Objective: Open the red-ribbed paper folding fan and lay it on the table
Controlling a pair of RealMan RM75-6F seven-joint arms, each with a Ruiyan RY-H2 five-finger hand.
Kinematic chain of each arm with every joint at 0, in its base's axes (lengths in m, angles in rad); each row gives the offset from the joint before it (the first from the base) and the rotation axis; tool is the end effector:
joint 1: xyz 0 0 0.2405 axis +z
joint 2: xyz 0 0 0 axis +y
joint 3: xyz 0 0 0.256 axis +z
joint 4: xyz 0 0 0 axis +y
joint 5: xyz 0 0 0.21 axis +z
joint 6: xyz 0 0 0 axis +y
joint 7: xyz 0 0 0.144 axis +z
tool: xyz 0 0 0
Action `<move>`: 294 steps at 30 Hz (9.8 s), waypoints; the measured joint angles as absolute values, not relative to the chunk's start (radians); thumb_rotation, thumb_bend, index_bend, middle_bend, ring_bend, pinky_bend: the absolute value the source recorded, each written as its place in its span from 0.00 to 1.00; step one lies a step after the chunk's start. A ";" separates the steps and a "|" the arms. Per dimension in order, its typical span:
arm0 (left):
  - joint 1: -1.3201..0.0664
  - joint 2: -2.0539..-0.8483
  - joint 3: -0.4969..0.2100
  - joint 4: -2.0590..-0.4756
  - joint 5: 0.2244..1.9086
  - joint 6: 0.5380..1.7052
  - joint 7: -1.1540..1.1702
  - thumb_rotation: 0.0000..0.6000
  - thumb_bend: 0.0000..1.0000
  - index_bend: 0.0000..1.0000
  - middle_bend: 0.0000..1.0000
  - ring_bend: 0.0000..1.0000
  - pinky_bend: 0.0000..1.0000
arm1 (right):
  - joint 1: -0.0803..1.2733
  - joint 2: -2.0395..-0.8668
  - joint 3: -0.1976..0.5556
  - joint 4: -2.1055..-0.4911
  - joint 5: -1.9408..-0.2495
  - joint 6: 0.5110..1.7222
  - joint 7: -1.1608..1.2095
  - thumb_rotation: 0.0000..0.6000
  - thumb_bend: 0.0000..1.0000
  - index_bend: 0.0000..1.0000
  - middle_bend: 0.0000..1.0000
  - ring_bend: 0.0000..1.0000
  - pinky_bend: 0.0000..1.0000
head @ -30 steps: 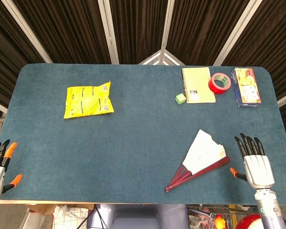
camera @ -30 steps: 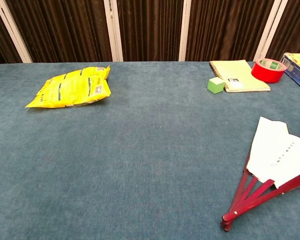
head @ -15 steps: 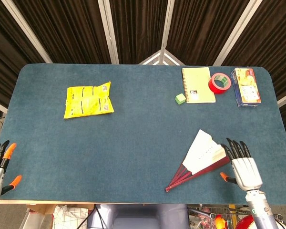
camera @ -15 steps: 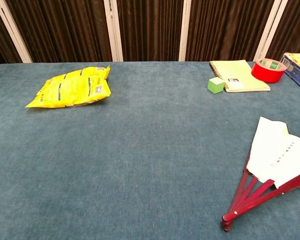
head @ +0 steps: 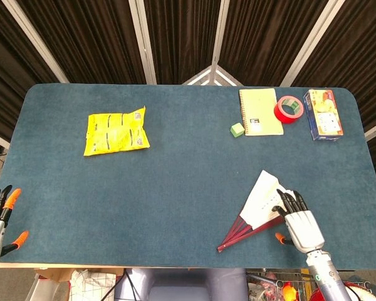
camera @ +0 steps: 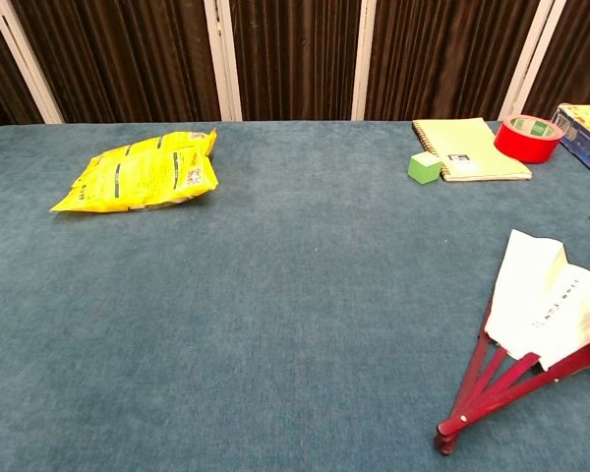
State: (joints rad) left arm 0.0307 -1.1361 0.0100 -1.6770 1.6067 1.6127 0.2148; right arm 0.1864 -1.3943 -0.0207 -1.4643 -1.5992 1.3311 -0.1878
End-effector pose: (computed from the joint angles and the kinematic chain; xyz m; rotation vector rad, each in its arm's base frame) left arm -0.2979 0.1327 0.1523 -1.4076 -0.7831 -0.8162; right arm -0.2864 -0.1912 0.0471 1.7058 -0.8764 0.8536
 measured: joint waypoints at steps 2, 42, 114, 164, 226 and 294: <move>0.031 -1.136 0.007 -1.678 1.600 1.612 0.213 1.00 0.28 0.07 0.00 0.00 0.00 | 0.187 -1.403 -0.021 -1.452 -1.600 1.332 -0.185 1.00 0.17 0.39 0.05 0.12 0.06; 0.035 -1.134 0.000 -1.683 1.584 1.614 0.218 1.00 0.28 0.07 0.00 0.00 0.00 | 0.215 -1.602 -0.039 -1.173 -1.625 1.318 -0.099 1.00 0.31 0.49 0.07 0.15 0.09; -0.004 -1.161 0.002 -1.669 1.601 1.556 0.261 1.00 0.28 0.08 0.00 0.00 0.00 | 0.410 -1.352 0.106 -1.419 -1.642 1.296 0.059 1.00 0.41 0.67 0.13 0.19 0.13; -0.316 -1.327 -0.053 -1.466 1.627 1.259 -0.308 1.00 0.24 0.07 0.00 0.00 0.02 | 0.887 -1.318 0.355 -2.074 -1.134 0.938 -0.492 1.00 0.46 0.71 0.16 0.21 0.15; -0.430 -1.708 -0.060 -1.114 1.689 1.489 -0.706 1.00 0.56 0.70 0.41 0.04 0.25 | 0.910 -1.306 0.324 -2.216 -1.052 1.124 -0.435 1.00 0.47 0.73 0.16 0.21 0.16; -0.530 -1.691 0.015 -1.214 1.642 1.332 -0.974 1.00 0.50 0.80 0.37 0.02 0.20 | 0.908 -1.485 0.245 -2.159 -1.139 1.164 -0.534 1.00 0.50 0.73 0.16 0.21 0.16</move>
